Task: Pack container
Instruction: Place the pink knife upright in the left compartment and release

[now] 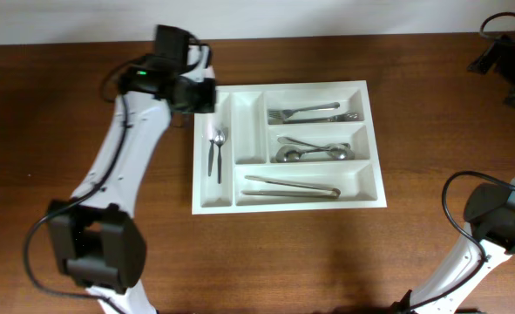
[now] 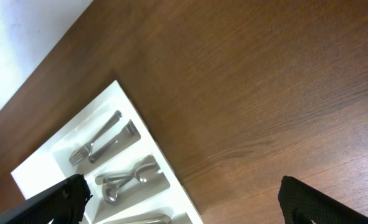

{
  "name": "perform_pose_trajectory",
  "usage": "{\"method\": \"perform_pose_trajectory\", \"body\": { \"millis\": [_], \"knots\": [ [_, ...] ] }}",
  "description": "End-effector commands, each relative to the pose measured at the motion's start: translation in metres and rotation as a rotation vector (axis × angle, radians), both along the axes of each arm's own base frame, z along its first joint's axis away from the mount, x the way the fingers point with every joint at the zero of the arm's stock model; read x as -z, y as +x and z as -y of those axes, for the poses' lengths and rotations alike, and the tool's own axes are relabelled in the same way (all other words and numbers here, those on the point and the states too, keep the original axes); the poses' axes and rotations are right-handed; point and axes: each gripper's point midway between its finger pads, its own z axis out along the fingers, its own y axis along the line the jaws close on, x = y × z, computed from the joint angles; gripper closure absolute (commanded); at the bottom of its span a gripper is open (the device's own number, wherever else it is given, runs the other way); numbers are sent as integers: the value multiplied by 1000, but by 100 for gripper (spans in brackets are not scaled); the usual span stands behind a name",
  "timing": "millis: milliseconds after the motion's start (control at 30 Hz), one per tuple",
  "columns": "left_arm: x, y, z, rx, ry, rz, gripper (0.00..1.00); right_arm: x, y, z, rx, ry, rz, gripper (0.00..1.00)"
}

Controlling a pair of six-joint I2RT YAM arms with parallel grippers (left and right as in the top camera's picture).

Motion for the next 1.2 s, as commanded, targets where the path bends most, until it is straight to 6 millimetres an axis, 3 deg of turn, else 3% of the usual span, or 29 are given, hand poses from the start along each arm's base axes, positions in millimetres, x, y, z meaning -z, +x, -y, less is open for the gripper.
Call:
{"method": "perform_pose_trajectory", "body": {
  "millis": [0,100,233,267,333,367,433,533,600,733,800,967,1100,1167],
  "knots": [
    [36,3,37,-88,-102,-101,98,3,1,-5,-5,20,-9,1],
    [61,7,56,-70,-107,-123,98,3,1,-5,-5,20,-9,1],
    [83,6,62,-59,-96,-157,96,3,1,-5,-5,20,-9,1],
    [88,6,62,-60,-92,-167,91,3,1,-5,-5,20,-9,1],
    [96,5,62,-60,-88,-182,54,3,1,-5,-6,21,-8,2],
    [97,5,62,-60,-89,-185,42,3,1,-5,-5,21,-8,1],
    [92,8,60,-64,-93,-173,39,2,2,-8,-13,37,0,1],
    [64,20,54,-72,-127,-128,38,-10,9,-22,-153,54,89,1],
    [34,29,44,-89,-143,-87,38,-26,12,-28,-227,21,162,1],
    [-34,38,13,-17,-80,47,38,-77,6,-31,-257,-92,304,1],
    [-63,34,-8,22,11,107,37,-112,-3,-37,-265,-153,394,1],
    [-117,5,-73,32,377,178,27,-196,-45,-68,-333,-325,610,1],
    [-142,-28,-107,-24,540,158,23,-246,-90,-104,-369,-402,744,1],
    [-148,-43,-113,-27,557,139,16,-262,-114,-120,-386,-426,794,1]
  ]
}}
